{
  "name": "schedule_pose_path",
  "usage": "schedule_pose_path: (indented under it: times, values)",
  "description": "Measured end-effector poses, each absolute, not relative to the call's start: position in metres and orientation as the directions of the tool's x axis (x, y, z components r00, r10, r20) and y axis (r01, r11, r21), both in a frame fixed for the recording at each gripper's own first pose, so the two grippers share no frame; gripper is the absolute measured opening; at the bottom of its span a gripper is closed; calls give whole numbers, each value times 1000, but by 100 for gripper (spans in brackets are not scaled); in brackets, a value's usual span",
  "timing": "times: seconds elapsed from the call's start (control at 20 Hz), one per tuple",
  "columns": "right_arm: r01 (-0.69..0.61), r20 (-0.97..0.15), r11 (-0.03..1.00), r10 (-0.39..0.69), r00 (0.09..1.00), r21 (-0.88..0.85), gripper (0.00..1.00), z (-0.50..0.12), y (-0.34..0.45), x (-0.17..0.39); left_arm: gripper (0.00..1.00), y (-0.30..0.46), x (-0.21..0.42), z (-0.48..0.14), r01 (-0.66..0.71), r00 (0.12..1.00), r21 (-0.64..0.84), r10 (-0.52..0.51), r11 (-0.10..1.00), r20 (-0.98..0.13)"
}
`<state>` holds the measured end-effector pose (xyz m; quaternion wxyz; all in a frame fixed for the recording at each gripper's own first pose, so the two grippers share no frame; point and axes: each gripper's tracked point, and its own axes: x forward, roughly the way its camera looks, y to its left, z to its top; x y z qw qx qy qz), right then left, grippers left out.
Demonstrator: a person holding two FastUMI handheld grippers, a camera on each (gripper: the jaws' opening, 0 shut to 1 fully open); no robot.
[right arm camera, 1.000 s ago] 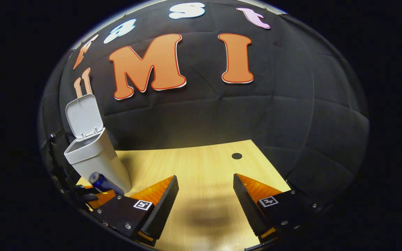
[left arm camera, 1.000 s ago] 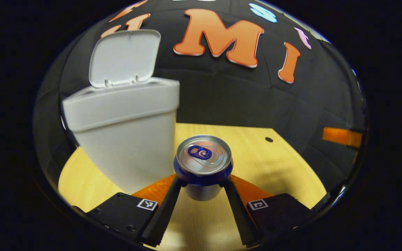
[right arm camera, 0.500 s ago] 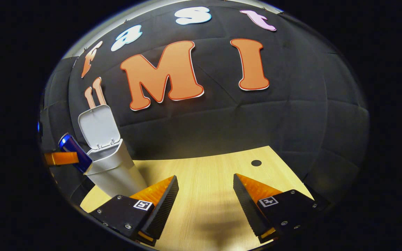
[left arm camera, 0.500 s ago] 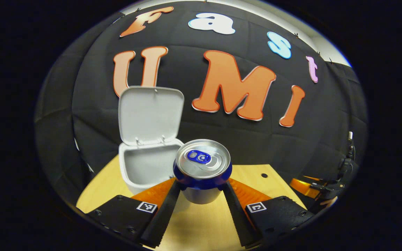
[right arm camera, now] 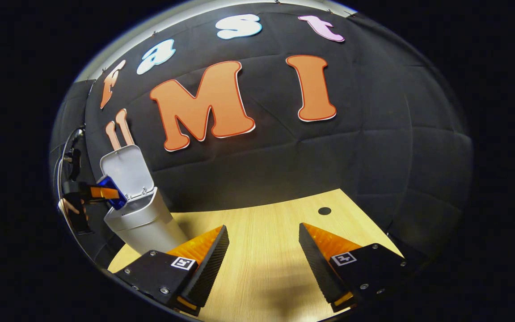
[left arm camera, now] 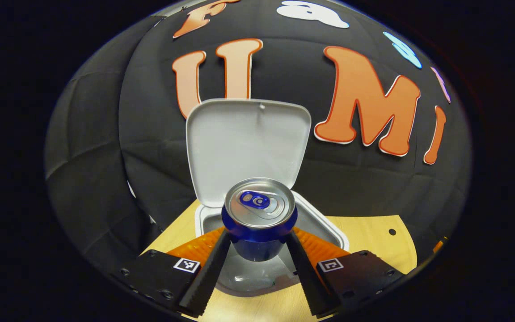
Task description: Press the lid of the desktop garbage bin to open it, pick up the crumpled paper on the desktop and throw it into the bin, then pick up the pop can on the desktop and drop it into the bin, and finally close the garbage bin lid.
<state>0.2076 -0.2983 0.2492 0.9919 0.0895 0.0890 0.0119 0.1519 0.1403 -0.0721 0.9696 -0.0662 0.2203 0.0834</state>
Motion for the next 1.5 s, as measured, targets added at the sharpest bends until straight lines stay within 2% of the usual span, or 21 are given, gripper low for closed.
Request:
schedule_pose_path:
  times: [0.15, 0.3, 0.5, 0.7, 0.9, 1.0, 1.2, 1.5]
  values:
    - [13, -184, 983, 21, 983, 182, 94, 246, -306, 203, 84, 142, 153, -73, -196, 887, -117, 126, 973, -443]
    - [23, -190, 982, 12, 982, 186, 94, 243, -309, 200, 91, 133, 151, -69, -177, 896, -123, 108, 977, -431]
    - [18, -192, 983, 18, 981, 183, 94, 243, -307, 198, 92, 123, 143, -60, -158, 908, -160, 79, 974, -412]
    - [8, -202, 984, 28, 979, 179, 94, 240, -304, 199, 92, 124, 133, -4, -151, 960, -181, 100, 972, -263]
    - [-7, -200, 981, 46, 979, 193, 94, 241, -299, 204, 91, 147, 146, 93, -166, 986, -223, 161, 961, -42]
    - [-17, -196, 978, 59, 979, 206, 94, 242, -295, 206, 91, 159, 166, 130, -177, 983, -225, 181, 958, -2]
    - [-17, -186, 973, 61, 981, 231, 94, 243, -296, 206, 92, 185, 230, 162, -202, 979, -266, 197, 943, -44]
    - [34, -197, 961, 22, 980, 274, 94, 238, -318, 207, 92, 197, 295, 113, -257, 942, -138, 216, 957, -256]
